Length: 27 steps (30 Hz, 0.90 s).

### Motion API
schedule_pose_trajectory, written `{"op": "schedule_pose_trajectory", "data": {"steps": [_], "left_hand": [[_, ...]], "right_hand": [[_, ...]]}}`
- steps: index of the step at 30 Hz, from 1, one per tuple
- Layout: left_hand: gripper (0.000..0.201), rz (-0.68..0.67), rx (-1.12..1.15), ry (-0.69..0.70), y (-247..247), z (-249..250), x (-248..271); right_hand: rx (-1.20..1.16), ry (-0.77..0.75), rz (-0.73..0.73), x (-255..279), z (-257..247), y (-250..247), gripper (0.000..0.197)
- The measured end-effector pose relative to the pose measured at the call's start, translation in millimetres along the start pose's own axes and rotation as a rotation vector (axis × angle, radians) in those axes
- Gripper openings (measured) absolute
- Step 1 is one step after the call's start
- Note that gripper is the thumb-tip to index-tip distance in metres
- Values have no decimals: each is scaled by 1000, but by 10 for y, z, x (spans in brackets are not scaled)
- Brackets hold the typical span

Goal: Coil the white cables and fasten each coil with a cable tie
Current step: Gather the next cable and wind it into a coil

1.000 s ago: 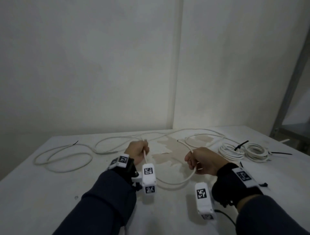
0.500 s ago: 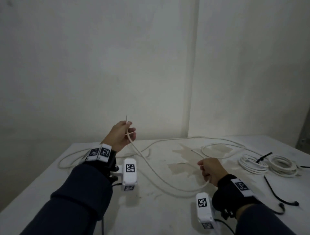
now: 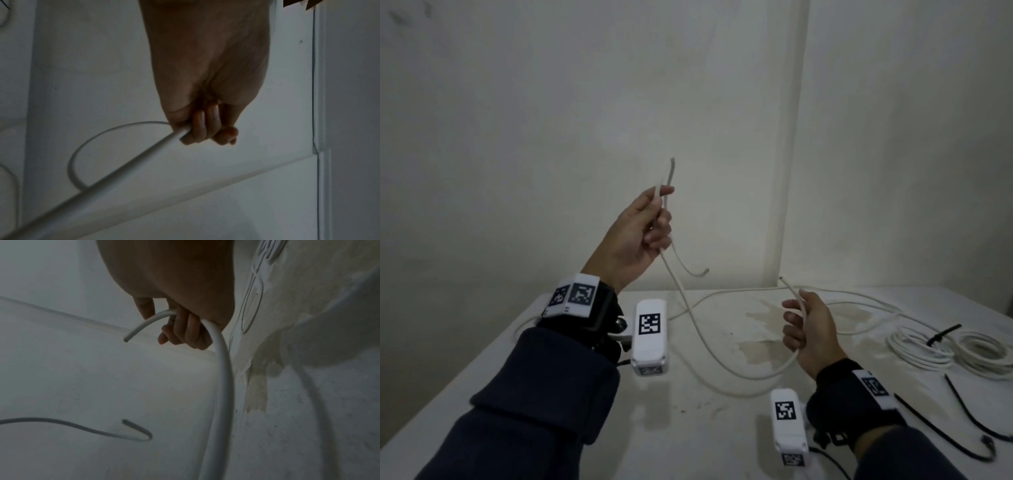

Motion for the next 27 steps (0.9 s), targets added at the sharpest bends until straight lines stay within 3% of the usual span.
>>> {"op": "schedule_pose_trajectory", "data": {"steps": [4, 7, 10, 12, 17, 18, 19, 20, 21, 23, 25, 26, 27], "left_hand": [[23, -83, -167, -193, 78, -260, -41], [24, -110, -160, -180, 145, -343, -112], [25, -41, -91, -118, -13, -386, -99], [24, 84, -70, -115, -261, -475, -19], [18, 689, -123, -340, -1119, -906, 504], [32, 774, -181, -452, -1257, -972, 634], [58, 807, -283, -630, -1339, -1014, 775], [80, 792, -445, -837, -1405, -1045, 895], [88, 765, -631, -962, -1411, -1033, 973], [73, 694, -847, -945, -1282, -950, 1051], [32, 584, -763, -800, -1101, -914, 1082], [23, 471, -673, -797, -985, -941, 1132], [29, 335, -581, -863, -846, -987, 1208]], "right_hand": [[-16, -3, 7, -41, 129, -27, 31], [-68, -9, -1, -70, 244, -74, 29], [-107, -11, 6, -106, 325, -120, 26], [-155, -10, 6, -141, 377, -133, 26], [-318, -5, -15, -235, 577, -117, 24], [-335, -4, -17, -251, 629, -99, 23], [-351, -7, -18, -265, 678, -74, 23], [-369, -13, -20, -281, 723, -41, 22], [-390, -21, -26, -291, 758, 7, 22], [-448, -38, -32, -298, 826, 121, 23], [-540, -49, -6, -292, 896, 216, 23], [-595, -51, 14, -281, 929, 243, 24], [-649, -50, 32, -271, 963, 263, 24]]}}
Point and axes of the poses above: each hand's wrist, its own x-axis away from the middle knuckle, its own y-axis out of the palm, z = x × y, the point moved 4 cm from there along -x, towards the middle knuckle, and after that the axes turned 15 degrees about -z, right-handed, at the moved point
